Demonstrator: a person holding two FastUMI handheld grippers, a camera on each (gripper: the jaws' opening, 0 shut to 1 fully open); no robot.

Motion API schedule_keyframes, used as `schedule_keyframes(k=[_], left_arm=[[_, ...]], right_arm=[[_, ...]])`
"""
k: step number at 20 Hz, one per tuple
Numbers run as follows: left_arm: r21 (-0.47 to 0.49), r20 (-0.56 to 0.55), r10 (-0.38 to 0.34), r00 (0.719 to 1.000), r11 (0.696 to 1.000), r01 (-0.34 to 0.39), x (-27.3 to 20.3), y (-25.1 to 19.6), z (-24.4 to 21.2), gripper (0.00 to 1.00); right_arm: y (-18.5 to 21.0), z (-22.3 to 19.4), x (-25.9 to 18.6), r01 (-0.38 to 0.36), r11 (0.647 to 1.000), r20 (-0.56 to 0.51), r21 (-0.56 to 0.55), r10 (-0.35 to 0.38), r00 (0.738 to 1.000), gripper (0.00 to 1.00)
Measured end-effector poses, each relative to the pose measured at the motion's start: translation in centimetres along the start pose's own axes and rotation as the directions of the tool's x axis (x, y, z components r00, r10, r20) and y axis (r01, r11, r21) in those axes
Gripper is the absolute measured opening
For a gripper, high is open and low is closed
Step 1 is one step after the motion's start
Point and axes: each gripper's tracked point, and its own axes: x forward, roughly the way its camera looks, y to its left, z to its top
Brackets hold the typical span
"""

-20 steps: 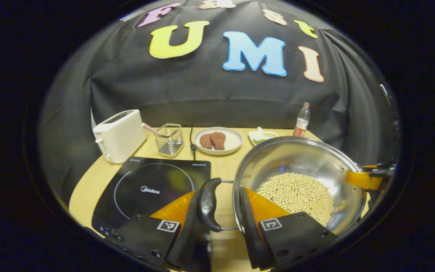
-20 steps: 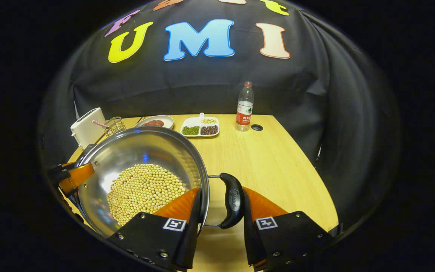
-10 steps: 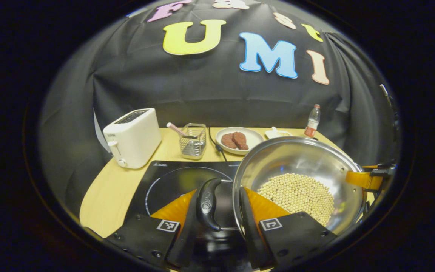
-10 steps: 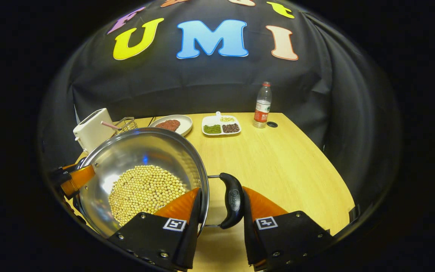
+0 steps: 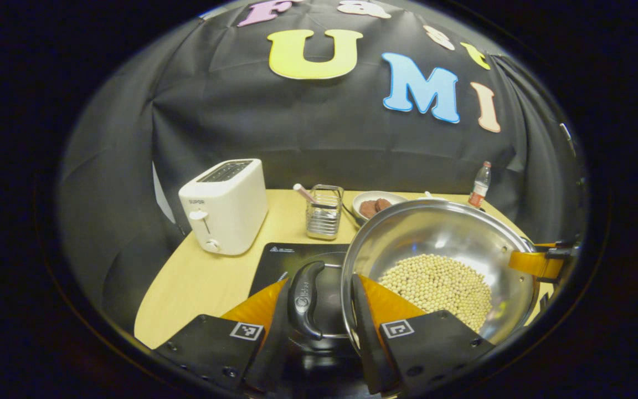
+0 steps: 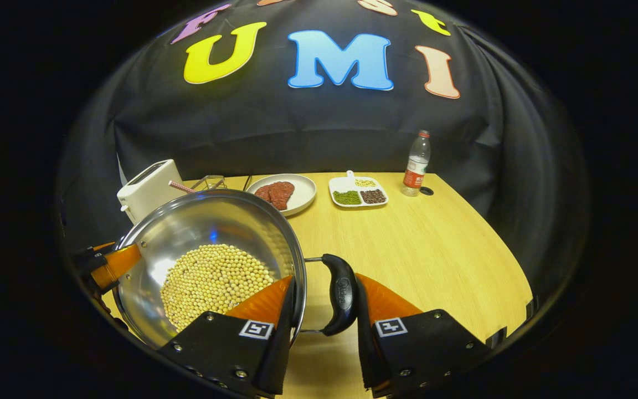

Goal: First push the handle of the pot to place it horizontally, then grasp the pot with both hands and set it on the induction cooktop.

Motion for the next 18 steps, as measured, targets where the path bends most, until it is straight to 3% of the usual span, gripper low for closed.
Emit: schedule_keyframes(k=[3, 4, 7, 10, 12, 15, 16, 18], left_arm=[[0.000, -0.010, 0.016, 1.000, 1.000, -0.016, 0.4, 2.3, 0.0, 0.63], [-0.001, -0.015, 0.024, 1.000, 1.000, -0.024, 1.2, 3.3, -0.3, 0.59], [-0.012, -0.027, 0.048, 0.998, 0.999, -0.048, 1.8, 5.9, -0.8, 0.63], [-0.012, -0.039, 0.064, 0.997, 0.998, -0.065, 2.3, 8.2, -1.1, 0.60], [-0.013, -0.046, 0.069, 0.997, 0.997, -0.070, 2.7, 9.5, -1.2, 0.63], [-0.018, -0.058, 0.067, 0.996, 0.998, -0.068, 3.4, 10.6, -1.8, 0.60], [-0.022, -0.063, 0.068, 0.996, 0.997, -0.069, 3.5, 10.8, -2.1, 0.64], [-0.010, -0.048, 0.072, 0.996, 0.997, -0.072, 3.7, 11.1, -1.9, 0.60]], right_arm=[[2.3, 0.1, 0.9, -0.013, 1.000, -0.012, -0.010, 0.013, 1.000, 0.52], [3.1, 0.1, 1.2, -0.019, 1.000, -0.018, -0.015, 0.019, 1.000, 0.52], [5.4, 0.4, 2.4, -0.045, 0.999, -0.020, -0.015, 0.044, 0.999, 0.52], [7.6, 0.5, 3.2, -0.066, 0.998, -0.031, -0.015, 0.065, 0.997, 0.52], [8.6, 0.5, 3.9, -0.075, 0.997, -0.037, -0.010, 0.075, 0.997, 0.52], [9.4, 0.2, 4.4, -0.082, 0.997, -0.047, -0.006, 0.081, 0.996, 0.52], [9.6, 0.0, 4.5, -0.084, 0.996, -0.053, -0.003, 0.084, 0.995, 0.52], [9.8, 0.1, 4.8, -0.088, 0.996, -0.048, 0.000, 0.088, 0.995, 0.52]])
